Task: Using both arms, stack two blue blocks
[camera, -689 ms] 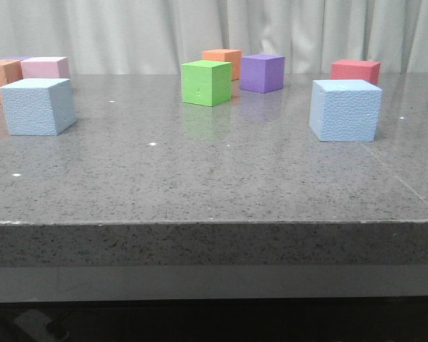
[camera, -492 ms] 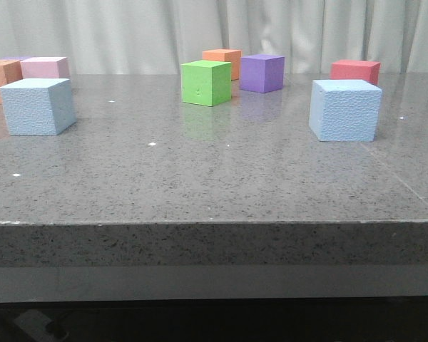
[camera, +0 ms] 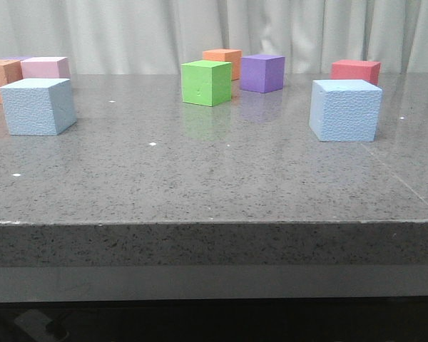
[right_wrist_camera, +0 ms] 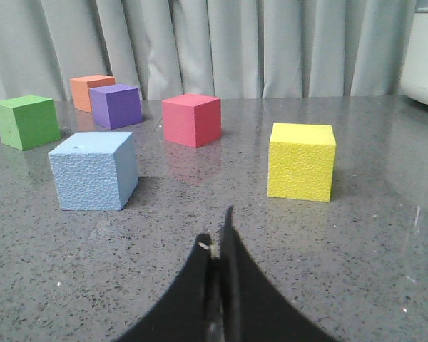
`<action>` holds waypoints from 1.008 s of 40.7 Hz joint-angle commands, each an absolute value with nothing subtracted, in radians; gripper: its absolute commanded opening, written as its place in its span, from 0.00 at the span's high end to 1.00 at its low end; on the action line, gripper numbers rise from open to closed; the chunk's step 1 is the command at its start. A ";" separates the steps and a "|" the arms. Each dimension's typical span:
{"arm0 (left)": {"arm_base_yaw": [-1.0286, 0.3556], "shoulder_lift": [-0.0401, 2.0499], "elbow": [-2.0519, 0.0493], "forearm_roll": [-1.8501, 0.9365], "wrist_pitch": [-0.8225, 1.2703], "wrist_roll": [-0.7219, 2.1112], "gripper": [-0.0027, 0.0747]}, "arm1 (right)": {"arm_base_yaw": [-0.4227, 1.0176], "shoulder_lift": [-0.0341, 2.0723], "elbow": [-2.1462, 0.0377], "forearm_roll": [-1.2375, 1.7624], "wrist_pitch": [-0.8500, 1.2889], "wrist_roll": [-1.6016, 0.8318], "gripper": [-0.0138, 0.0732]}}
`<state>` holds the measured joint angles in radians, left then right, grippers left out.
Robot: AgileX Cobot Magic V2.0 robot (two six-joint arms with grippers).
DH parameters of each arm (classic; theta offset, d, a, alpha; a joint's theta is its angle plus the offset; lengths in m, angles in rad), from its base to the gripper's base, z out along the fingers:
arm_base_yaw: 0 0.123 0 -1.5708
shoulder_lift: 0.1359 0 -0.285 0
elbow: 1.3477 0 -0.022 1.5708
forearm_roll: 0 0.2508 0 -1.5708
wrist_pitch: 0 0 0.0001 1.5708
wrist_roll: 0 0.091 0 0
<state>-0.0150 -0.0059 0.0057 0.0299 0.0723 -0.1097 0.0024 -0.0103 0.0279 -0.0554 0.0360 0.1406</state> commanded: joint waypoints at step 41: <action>-0.023 0.240 -0.660 0.041 0.398 -0.115 0.99 | 0.000 0.308 -0.588 -0.063 0.426 0.132 0.98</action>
